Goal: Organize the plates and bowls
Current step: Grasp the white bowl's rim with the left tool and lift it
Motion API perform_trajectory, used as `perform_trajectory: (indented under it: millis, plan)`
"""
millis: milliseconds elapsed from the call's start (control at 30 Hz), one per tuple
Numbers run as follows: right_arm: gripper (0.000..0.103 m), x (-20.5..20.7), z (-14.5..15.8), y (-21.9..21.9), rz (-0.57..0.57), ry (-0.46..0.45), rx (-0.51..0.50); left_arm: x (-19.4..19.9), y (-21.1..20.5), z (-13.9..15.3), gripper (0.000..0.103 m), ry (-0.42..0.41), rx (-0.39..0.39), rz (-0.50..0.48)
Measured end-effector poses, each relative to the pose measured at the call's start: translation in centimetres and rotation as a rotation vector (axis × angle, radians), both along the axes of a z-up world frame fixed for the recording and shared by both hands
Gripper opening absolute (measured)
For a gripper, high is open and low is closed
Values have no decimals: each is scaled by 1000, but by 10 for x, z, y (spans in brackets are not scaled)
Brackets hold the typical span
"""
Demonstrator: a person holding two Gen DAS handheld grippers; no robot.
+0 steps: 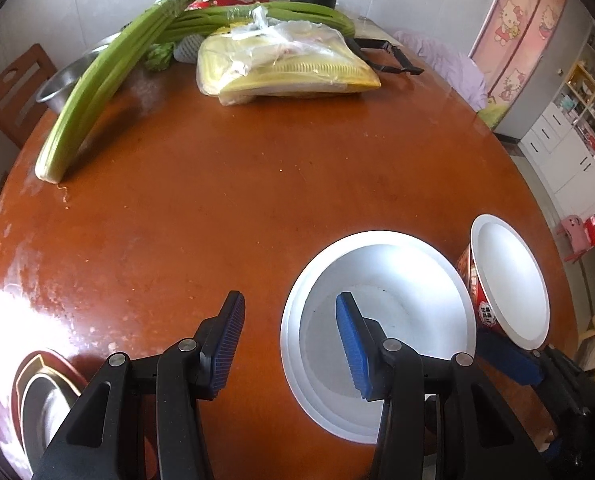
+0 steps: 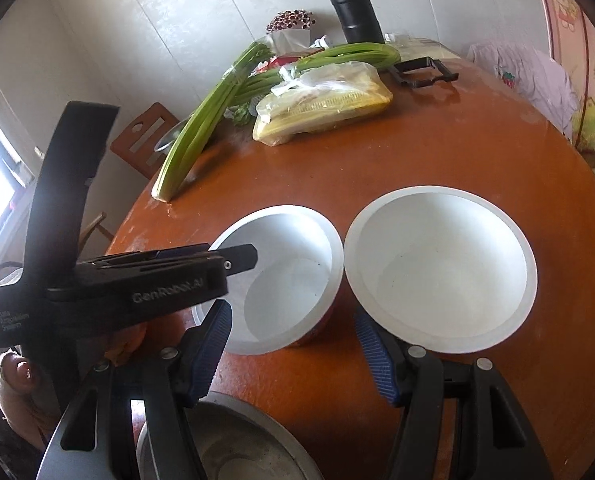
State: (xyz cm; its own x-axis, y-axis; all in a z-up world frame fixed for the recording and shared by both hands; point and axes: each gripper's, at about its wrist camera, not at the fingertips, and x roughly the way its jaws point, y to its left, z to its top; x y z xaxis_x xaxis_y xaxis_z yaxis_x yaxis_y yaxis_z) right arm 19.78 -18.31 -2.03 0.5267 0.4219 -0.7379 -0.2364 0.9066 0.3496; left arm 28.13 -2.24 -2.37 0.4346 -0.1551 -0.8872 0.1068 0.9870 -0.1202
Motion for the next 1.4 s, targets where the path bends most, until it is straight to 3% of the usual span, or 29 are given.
perform_trajectory:
  millis: [100,267,367,767,1400]
  plan:
    - [63,3,-3,5,18,6,-11,3,1,-5,49,18,-17,-4]
    - [60,6,-6,13,47,-4,-25,3,-3,-12,30,43,-38,-30]
    - [60,4,-5,19,63,-13,-34,1,-7,-12,26,38,-29,-40]
    - [60,-14,15,23,79,-88,-58,-17,-1,12,26,-7,-40,-34]
    - [60,-81,63,19,133,-204,-61,-89,-2,67,30,-115,-37,-38]
